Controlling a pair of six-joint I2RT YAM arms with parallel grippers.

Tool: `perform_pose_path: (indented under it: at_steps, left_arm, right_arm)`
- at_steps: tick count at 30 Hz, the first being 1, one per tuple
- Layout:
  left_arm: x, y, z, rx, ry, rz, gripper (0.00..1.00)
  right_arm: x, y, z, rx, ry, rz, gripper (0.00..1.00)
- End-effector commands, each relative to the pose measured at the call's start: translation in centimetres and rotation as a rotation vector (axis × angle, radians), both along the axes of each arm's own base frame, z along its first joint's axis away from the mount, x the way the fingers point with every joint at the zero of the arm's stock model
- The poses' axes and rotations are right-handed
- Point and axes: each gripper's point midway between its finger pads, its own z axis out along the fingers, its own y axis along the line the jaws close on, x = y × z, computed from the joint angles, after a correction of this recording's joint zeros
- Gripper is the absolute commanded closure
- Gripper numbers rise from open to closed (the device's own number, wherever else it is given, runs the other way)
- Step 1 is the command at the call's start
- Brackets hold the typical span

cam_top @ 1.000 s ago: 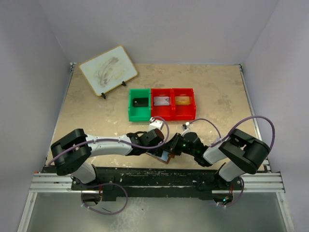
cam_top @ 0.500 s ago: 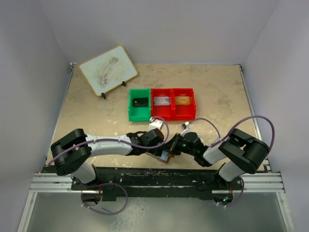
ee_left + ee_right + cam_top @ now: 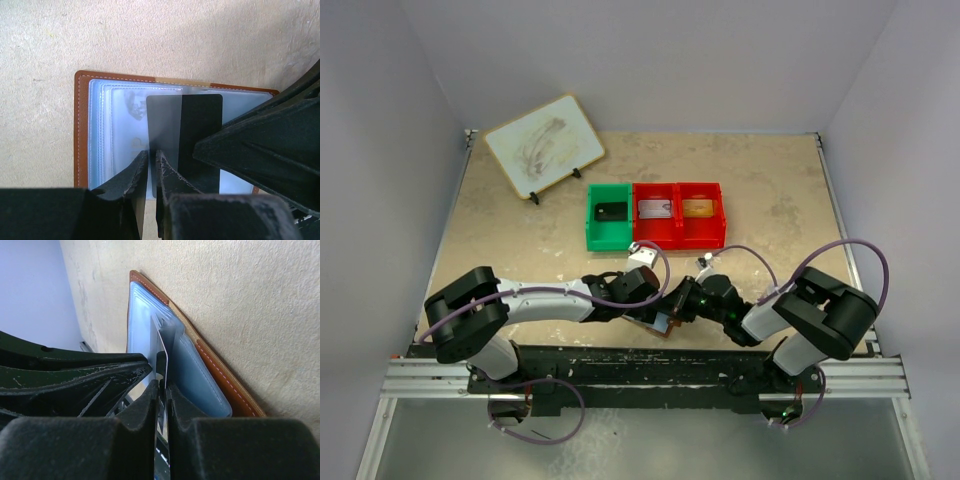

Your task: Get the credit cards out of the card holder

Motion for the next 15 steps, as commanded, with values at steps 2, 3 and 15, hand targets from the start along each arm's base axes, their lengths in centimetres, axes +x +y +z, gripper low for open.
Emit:
perform_pose_path:
  at_steps: [2, 3, 15]
  left_arm:
    - [-1.1, 1.64, -1.36, 0.066, 0.031, -0.012, 0.92]
    - [-1.08, 1.64, -1.34, 0.065, 0.03, -0.01, 0.92]
    - [-1.07, 1.86, -1.35, 0.066, 0.026, -0.004, 0.92]
  right_arm:
    - [0.36, 1.1, 1.86, 0.053, -0.051, 0.023, 0.87]
    - [0.46, 1.16, 1.78, 0.048, -0.05, 0.022, 0.87]
    - [0.49, 1.12, 1.46, 0.034, -0.04, 0.02, 1.0]
